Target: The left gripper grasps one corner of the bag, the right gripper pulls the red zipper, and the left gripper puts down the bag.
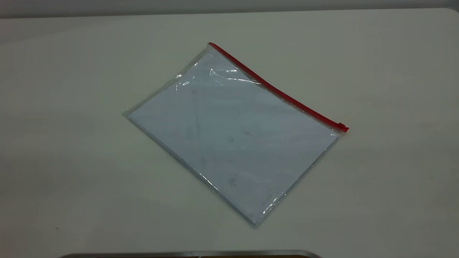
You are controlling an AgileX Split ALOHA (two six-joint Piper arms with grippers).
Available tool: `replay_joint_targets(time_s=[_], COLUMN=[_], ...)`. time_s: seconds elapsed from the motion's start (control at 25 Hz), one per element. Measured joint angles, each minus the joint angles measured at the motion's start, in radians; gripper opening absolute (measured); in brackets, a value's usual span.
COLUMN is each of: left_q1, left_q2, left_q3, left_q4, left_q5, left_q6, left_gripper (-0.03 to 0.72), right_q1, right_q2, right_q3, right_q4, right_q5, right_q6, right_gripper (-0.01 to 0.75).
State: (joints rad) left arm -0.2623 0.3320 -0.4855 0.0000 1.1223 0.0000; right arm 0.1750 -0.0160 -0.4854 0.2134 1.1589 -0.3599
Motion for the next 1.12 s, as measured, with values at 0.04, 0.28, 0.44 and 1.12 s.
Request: replay_joint_targets(time_s=[0.04, 0.28, 0.44, 1.12], left_q1=[0.000, 0.000, 0.038, 0.298], left_q2=[0.000, 0.000, -0.045, -0.351], left_q3=[0.000, 0.000, 0.000, 0.000], left_q4=[0.000, 0.000, 0.000, -0.009], left_q5=[0.000, -0.001, -0.002, 0.009], left_q6=[0.000, 0.008, 0.008, 0.008], left_gripper=[0.588, 0.588, 0.588, 0.588], right_q1=[0.000, 0.000, 0.000, 0.000], right_q2=[0.000, 0.000, 0.000, 0.000], right_q3=[0.000, 0.000, 0.000, 0.000], right_q4=[0.000, 0.000, 0.000, 0.000], right_q5=[0.000, 0.000, 0.000, 0.000], right_q6=[0.000, 0.000, 0.000, 0.000], right_gripper=[0.580, 0.580, 0.580, 0.580])
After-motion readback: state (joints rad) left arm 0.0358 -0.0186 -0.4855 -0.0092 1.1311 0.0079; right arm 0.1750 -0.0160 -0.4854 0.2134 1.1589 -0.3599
